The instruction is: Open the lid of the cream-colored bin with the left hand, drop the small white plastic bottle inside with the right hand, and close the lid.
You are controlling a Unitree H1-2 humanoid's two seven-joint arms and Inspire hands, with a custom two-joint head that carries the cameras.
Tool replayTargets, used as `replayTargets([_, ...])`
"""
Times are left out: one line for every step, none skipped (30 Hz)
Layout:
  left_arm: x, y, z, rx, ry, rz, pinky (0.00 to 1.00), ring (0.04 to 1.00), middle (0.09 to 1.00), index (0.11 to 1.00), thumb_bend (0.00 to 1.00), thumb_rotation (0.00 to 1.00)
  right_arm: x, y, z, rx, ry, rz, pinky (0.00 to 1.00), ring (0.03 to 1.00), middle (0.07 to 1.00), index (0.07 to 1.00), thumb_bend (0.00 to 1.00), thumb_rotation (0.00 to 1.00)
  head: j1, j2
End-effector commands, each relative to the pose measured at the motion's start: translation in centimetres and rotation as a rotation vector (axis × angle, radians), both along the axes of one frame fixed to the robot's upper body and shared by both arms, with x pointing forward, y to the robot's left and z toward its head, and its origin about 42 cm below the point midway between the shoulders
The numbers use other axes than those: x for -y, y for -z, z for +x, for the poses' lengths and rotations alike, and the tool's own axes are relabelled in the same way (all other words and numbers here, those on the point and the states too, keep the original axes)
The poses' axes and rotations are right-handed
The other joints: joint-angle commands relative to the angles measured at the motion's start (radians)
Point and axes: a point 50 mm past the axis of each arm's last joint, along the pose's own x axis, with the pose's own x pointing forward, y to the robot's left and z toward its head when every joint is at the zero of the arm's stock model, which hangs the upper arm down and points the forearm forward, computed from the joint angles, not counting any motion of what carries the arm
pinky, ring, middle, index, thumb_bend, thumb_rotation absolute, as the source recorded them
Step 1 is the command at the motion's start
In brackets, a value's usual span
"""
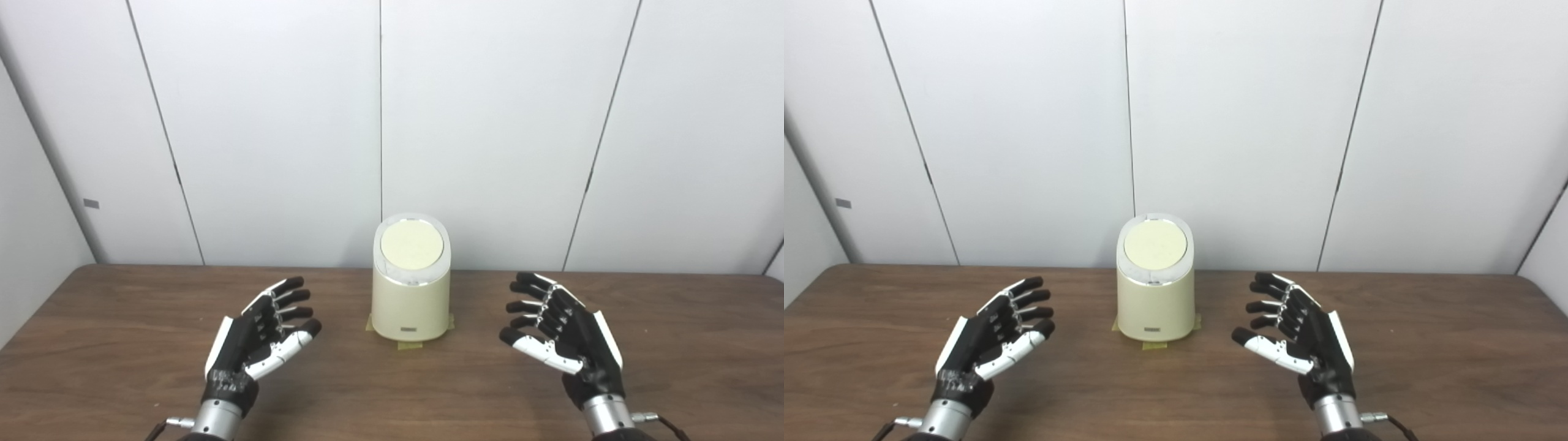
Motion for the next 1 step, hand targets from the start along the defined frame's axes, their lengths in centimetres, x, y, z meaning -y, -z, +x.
replayTargets([0.17,-2.19,1.03,0.085,0.03,-0.006,0.57,0.7,0.77,0.813,0.7,0.18,0.02,-1.84,0.46,0.099,0.0,-0.019,0.54,0.622,0.739,0.747,0.86,0.23,-0.002,0.003])
